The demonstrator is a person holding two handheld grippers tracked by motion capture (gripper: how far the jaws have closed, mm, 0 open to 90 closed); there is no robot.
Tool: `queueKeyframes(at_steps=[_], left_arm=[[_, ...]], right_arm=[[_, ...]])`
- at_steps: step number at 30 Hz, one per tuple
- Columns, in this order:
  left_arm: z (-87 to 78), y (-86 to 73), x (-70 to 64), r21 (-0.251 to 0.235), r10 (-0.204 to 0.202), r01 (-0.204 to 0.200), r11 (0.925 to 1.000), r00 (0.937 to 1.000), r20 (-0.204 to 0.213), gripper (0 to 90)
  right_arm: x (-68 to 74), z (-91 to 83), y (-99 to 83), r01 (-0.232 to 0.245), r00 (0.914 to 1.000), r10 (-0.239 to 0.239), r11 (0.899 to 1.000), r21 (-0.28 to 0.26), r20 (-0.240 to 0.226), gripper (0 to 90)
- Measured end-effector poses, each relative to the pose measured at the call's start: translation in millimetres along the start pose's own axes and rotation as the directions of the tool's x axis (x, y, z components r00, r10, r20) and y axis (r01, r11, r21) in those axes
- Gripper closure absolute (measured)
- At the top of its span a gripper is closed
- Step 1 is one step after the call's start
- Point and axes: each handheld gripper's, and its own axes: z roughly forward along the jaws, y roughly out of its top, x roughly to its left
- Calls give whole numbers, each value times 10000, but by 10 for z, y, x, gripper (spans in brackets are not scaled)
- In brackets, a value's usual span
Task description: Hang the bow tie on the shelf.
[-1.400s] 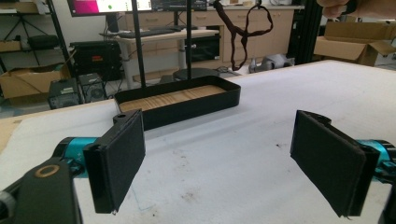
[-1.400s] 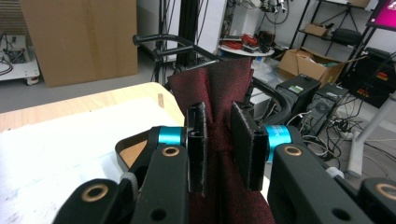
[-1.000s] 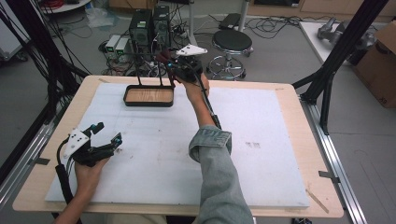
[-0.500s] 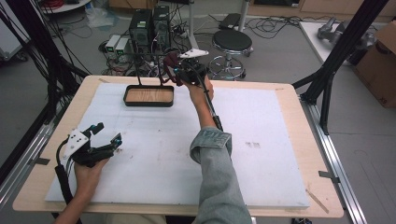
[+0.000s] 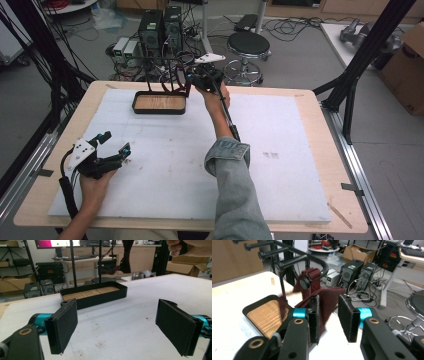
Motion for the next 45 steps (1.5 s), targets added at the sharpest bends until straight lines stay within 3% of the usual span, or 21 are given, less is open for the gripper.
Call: queueKeyframes(at_steps=[10,22,34,38,39,45], left_arm=[[0,-1,3,-7,-20,20,10000,10000,-9,181],[8,-2,5,-20,23,-23,10000,10000,-87,182],[21,-2,1,-10,49,-50,10000,9999,-105,182],[18,-1,-1,29,91,-91,10000,9999,-81,182],[18,-1,-3,15,89,-88,10000,9999,-66,181],[18,-1,-10,36,141,-141,9999,9999,-69,181]], right_arm=[[-64,-192,66,-155,9997,165,9980,-607,171,578],[-295,-664,172,-66,9991,120,9915,-1302,405,453],[-492,-1066,138,-43,9980,152,9843,-1763,606,362],[-548,-1193,89,-137,9964,290,9822,-1873,791,302],[-587,-1255,76,-387,9958,529,9829,-1801,746,271],[-649,-1485,54,-651,9946,805,9755,-2103,652,205]])
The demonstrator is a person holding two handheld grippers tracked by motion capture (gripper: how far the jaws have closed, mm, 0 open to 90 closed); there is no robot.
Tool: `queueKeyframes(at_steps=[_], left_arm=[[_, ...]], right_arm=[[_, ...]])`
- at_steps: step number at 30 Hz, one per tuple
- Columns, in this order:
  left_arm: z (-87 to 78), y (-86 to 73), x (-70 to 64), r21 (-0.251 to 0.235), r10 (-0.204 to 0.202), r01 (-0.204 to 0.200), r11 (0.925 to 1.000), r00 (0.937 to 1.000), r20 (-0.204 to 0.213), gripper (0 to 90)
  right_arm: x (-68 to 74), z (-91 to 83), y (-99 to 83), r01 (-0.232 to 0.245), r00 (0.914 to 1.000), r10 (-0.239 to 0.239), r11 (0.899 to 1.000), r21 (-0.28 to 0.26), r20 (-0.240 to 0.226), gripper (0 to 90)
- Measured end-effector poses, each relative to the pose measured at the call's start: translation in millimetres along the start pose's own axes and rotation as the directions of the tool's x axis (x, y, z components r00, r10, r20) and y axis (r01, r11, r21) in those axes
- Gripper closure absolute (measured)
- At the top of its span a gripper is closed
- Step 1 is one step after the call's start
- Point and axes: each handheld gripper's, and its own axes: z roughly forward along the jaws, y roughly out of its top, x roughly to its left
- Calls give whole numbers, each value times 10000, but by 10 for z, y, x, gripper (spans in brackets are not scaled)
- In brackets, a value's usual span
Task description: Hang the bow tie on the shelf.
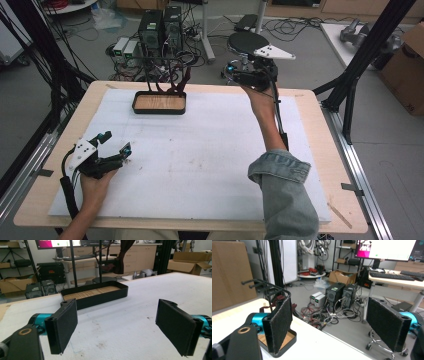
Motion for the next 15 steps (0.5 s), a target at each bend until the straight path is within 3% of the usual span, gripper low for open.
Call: queueKeyframes(at_steps=[1,2,6,8,9,15], left_arm=[[0,0,0,0,0,0,10000,10000,0,181],[0,0,-1,2,-19,19,10000,10000,-17,180],[-1,0,-4,20,21,-21,10000,10000,-10,180],[-2,1,-8,19,58,-58,10000,10000,-20,180],[-1,1,-9,26,89,-89,10000,10000,-19,180],[1,1,-19,37,153,-153,9999,9999,-40,180]], right_arm=[[0,0,0,0,10000,0,10000,0,0,205],[-1,-98,-13,32,10000,-34,9993,-367,-52,205],[-12,-266,-35,-139,9993,127,9992,-365,-346,166],[-10,-312,-42,-202,9992,187,9989,-424,-352,166],[-2,-412,-67,-166,9994,142,9970,-755,-325,164],[5,-644,-144,-262,9994,239,9950,-960,-250,120]])
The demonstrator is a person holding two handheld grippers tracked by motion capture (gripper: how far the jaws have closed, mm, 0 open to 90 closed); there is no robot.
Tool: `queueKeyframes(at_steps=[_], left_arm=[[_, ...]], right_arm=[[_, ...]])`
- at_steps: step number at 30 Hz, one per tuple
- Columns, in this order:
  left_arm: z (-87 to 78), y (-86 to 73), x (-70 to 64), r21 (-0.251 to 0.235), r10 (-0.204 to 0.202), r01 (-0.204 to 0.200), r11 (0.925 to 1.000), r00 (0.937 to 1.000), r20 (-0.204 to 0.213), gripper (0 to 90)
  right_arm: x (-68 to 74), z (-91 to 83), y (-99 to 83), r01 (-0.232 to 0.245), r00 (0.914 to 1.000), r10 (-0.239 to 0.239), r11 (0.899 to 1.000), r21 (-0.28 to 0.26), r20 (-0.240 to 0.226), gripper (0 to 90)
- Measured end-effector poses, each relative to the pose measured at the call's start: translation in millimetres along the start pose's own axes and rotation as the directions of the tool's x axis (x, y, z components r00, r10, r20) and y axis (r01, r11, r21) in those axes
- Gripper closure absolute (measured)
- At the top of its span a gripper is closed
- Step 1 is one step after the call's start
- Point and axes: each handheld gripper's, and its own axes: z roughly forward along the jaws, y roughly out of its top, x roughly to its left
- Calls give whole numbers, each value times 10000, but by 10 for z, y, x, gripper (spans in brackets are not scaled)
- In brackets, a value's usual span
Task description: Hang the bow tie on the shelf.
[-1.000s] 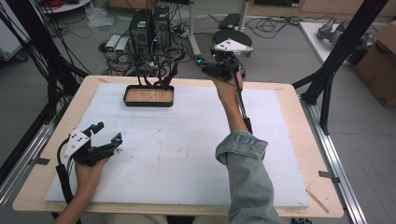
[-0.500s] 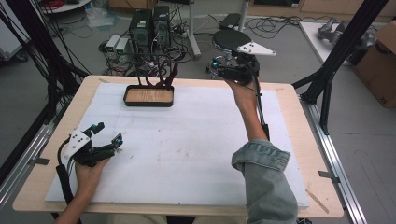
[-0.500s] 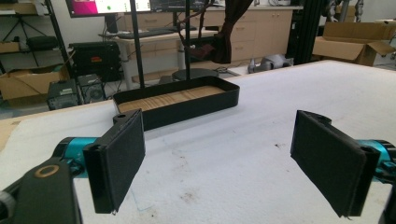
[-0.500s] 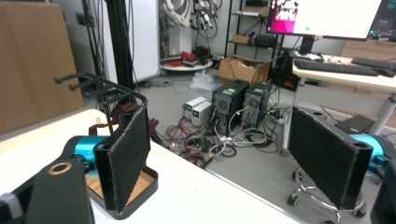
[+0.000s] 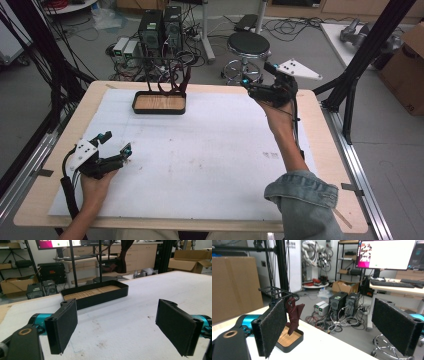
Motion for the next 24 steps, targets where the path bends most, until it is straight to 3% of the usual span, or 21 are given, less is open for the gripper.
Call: queueKeyframes(at_steps=[5,7,24], left_arm=[[6,-1,-6,6,49,-49,10000,10000,-34,181],[7,0,-8,8,66,-66,10000,10000,-42,180],[7,1,-18,50,150,-150,9999,9999,-72,180]], right_arm=[[8,-248,-98,-32,9997,38,9997,-240,248,120],[10,-373,-174,165,9994,-155,9994,-306,322,120],[104,-947,-699,511,9965,-487,9981,-338,677,119]])
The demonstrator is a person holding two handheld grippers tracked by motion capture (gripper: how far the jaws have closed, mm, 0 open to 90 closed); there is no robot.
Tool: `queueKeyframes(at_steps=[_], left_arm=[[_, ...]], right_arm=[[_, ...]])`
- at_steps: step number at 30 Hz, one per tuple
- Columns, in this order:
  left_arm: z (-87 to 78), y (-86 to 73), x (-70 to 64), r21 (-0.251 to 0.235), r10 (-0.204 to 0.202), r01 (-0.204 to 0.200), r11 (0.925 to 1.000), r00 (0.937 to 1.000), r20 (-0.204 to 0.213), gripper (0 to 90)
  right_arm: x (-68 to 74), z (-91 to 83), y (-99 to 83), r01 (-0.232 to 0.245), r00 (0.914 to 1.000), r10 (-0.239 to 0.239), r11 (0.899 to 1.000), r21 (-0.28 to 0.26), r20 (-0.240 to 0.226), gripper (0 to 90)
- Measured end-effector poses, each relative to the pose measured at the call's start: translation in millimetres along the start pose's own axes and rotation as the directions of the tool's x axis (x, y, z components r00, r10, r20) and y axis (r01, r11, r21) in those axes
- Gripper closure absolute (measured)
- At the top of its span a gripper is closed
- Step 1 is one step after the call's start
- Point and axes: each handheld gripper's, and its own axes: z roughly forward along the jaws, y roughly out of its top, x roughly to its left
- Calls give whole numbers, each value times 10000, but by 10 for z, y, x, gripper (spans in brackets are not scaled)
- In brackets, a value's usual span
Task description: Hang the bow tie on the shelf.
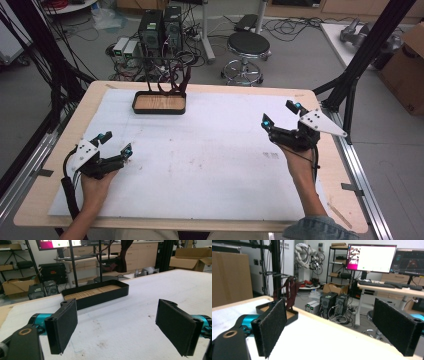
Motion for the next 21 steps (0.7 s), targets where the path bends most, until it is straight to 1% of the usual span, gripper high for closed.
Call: queueKeyframes(at_steps=[2,3,4,5,8,10,11,12,16,17,18,19,21], left_arm=[[1,1,-3,15,-1,1,10000,10000,-9,180],[1,1,-4,22,11,-11,10000,10000,-13,180],[1,1,-6,23,39,-39,10000,10000,-11,180],[2,1,-8,25,46,-46,10000,10000,-10,181],[-3,2,-14,34,123,-123,9999,9999,-45,180],[-2,1,-20,22,134,-134,9999,9999,-55,181],[0,1,-20,12,145,-145,9999,9999,-75,181],[1,0,-20,9,145,-145,9999,9999,-83,181],[0,0,-21,13,149,-149,9999,9999,-73,181],[-1,0,-23,16,138,-138,9999,9999,-69,181],[-2,0,-25,6,137,-137,9999,9999,-90,181],[-2,0,-26,-3,156,-156,9999,9998,-97,181],[-1,0,-26,9,172,-172,9999,9998,-102,181]], right_arm=[[10,-65,-77,-44,10000,45,10000,-41,54,118],[14,-91,-113,-116,9999,116,9999,61,26,118],[19,-114,-150,-123,9999,123,9999,56,25,118],[31,-144,-191,-137,9999,137,9999,36,97,118],[57,-225,-324,-316,9994,315,9995,45,134,118],[76,-279,-423,-421,9989,419,9991,63,218,118],[90,-328,-525,-576,9980,573,9982,139,254,118],[90,-328,-525,-576,9980,573,9982,139,254,118],[105,-404,-720,-678,9970,664,9971,345,392,118],[117,-445,-809,-892,9952,874,9952,409,431,118],[117,-445,-809,-892,9952,874,9952,409,431,118],[118,-458,-847,-1007,9943,986,9935,533,416,115],[133,-490,-933,-1126,9930,1102,9920,574,437,115]])
